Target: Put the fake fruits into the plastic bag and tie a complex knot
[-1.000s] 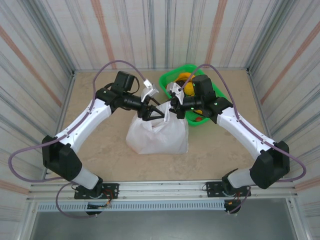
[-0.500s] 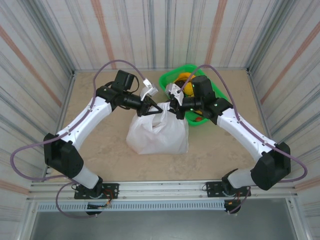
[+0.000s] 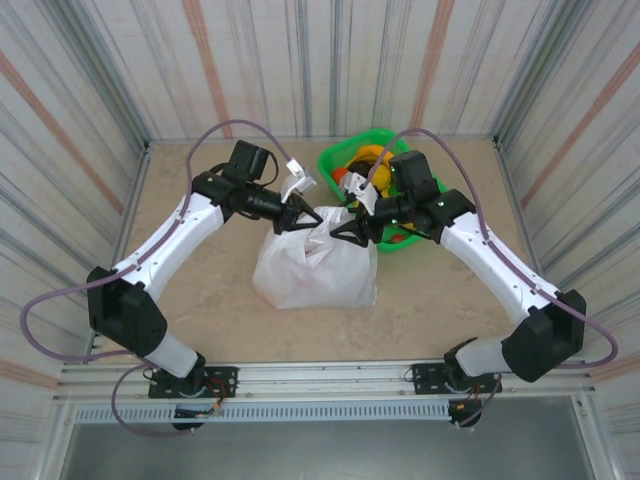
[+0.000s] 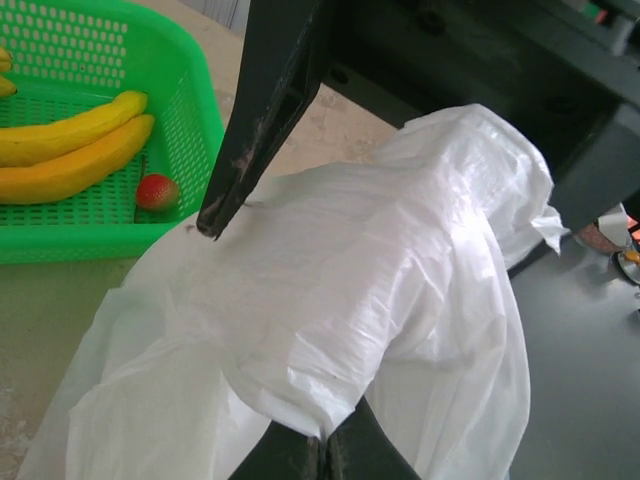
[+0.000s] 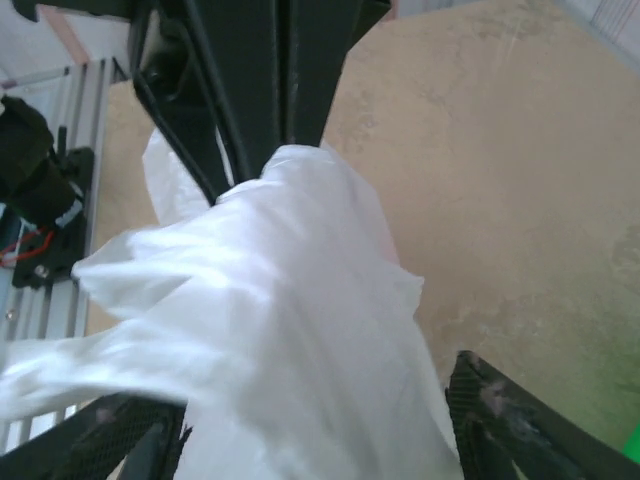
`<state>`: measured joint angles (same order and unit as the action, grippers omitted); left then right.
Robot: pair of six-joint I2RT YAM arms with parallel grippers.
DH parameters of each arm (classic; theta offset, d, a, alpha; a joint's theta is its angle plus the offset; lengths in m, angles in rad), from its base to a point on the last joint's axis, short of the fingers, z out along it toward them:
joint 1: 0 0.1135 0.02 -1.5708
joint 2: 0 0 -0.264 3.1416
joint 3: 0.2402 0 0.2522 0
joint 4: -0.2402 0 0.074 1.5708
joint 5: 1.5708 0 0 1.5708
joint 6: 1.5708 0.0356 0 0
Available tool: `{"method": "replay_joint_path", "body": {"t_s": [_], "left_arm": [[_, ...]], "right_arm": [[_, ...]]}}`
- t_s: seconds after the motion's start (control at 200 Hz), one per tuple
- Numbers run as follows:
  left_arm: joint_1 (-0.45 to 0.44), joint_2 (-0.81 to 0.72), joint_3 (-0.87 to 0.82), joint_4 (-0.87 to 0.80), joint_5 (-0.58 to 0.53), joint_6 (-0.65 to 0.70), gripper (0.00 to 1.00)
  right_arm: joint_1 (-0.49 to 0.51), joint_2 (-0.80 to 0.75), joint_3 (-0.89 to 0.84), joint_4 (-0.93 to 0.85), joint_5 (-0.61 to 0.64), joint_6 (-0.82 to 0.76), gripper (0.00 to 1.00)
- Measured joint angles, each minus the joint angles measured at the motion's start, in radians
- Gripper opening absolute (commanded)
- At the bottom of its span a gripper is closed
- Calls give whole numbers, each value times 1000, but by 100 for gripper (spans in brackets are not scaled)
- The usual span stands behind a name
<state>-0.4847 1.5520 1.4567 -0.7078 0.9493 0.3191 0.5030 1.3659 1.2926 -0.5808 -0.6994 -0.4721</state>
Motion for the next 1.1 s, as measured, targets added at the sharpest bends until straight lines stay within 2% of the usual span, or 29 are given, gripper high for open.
{"method": "replay_joint_path", "body": {"t_s": [0.18, 0.356, 0.591, 0.736, 1.102], "left_arm": [[-5, 0, 6, -8, -1, 40, 0], [-11, 0, 13, -25, -1, 73, 0], [-15, 0, 16, -29, -5, 97, 0], [-15, 0, 17, -29, -5, 104, 0], [-15, 0, 17, -29, -9, 109, 1]], "right_arm": [[-14, -10, 130, -164, 31, -55, 98], [-9, 12, 253, -267, 50, -95, 98], [8, 122, 349, -334, 71, -144, 86], [15, 172, 361, -348, 63, -164, 75], [48, 215, 362, -348, 10, -171, 31]]}}
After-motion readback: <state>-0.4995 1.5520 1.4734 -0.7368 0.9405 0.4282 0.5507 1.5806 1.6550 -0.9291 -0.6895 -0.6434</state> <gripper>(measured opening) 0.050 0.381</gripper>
